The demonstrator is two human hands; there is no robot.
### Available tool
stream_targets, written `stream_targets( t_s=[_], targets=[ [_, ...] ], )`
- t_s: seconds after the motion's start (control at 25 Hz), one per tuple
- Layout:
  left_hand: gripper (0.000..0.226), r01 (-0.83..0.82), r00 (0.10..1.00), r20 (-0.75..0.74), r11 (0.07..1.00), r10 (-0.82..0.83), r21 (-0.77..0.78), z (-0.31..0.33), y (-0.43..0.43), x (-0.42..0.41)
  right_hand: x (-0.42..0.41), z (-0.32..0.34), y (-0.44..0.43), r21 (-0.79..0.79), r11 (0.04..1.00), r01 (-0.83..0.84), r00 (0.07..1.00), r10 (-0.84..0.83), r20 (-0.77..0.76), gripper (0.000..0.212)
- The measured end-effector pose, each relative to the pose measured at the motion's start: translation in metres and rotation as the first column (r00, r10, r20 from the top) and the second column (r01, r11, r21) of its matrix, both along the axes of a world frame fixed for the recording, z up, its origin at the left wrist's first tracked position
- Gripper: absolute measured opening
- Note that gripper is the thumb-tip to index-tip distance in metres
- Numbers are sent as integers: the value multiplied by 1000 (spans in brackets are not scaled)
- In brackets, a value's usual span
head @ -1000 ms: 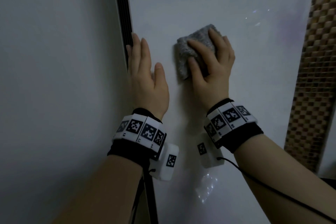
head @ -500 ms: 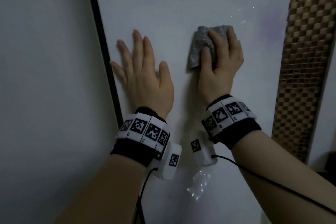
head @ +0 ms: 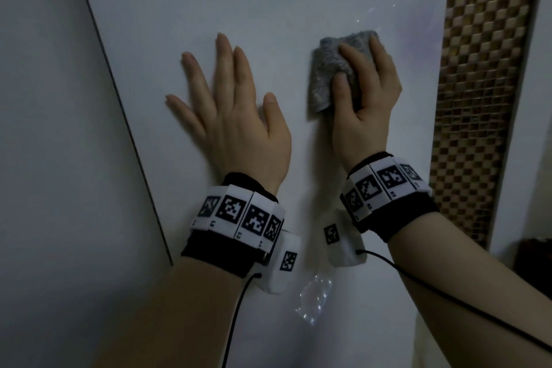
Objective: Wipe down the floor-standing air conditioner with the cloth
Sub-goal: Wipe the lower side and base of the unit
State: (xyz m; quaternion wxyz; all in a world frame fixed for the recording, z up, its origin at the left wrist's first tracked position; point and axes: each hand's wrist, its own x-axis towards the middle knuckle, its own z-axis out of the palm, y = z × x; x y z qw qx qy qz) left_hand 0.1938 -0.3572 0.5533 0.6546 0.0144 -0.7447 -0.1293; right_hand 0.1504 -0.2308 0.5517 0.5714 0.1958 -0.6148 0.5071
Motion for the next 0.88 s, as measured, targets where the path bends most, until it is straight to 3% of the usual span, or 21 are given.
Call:
stream_targets(
  t_s=[0.08, 0.24, 0.4, 0.56, 0.68, 0.84, 0.88],
  targets=[
    [63, -26, 1000, 13, 1000, 26, -2, 0, 7, -3, -1, 0, 2, -91, 996, 14, 1000, -11, 29, 32],
    [64, -73, 997, 30, 997, 73, -18, 2, 21, -5, -6, -7, 8, 83, 996, 29, 999, -26, -33, 31],
    [65, -92, 995, 43, 996, 91, 10, 4, 29, -6, -10, 4, 18, -70, 997, 37, 999, -34, 33, 30],
    [65, -84, 995, 55, 996, 83, 22, 9, 36, -7, -15, -3, 27, 104, 994, 44, 999, -41, -29, 30],
    [63, -38, 998, 50, 999, 36, 38, 12, 46, -9, -17, 5, 38, -88, 996, 22, 999, -18, 51, 28],
    [63, -31, 998, 59, 999, 29, 32, 20, 58, -13, -18, 1, 39, 102, 995, 11, 1000, -11, 2, 27],
    [63, -40, 997, 63, 999, 39, 29, 21, 61, -13, -22, 5, 47, 83, 997, 7, 1000, -8, 13, 27]
  ],
)
